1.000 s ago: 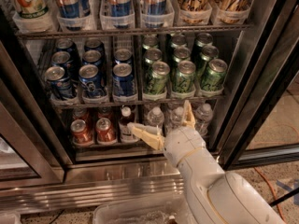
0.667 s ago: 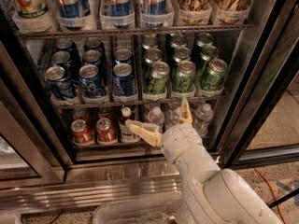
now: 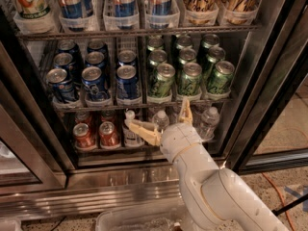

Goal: Pick green can from middle shelf of fridge

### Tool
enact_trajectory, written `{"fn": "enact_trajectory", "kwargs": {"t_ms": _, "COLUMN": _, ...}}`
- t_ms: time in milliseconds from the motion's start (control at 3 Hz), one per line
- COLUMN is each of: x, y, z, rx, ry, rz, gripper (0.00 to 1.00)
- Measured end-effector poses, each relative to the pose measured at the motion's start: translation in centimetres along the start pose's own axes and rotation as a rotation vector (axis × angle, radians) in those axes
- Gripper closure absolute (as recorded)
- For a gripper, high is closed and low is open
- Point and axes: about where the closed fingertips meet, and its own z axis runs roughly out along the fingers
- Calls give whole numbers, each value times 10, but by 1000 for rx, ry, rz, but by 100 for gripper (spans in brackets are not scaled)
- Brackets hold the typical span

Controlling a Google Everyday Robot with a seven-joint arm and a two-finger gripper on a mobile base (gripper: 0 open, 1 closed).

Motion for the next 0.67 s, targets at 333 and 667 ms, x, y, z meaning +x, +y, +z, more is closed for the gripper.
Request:
{"fn": "enact_trajectory", "kwargs": {"t_ms": 333, "x": 1, "y": -5, "z": 8, "rx": 21, "ry": -2, "rz": -6, "gripper": 0}}
{"fn": "enact_trajectory", "kwargs": {"t_ms": 667, "x": 4, "y": -13, "z": 13, "rx": 50, "ry": 0, "rz": -3, "gripper": 0}}
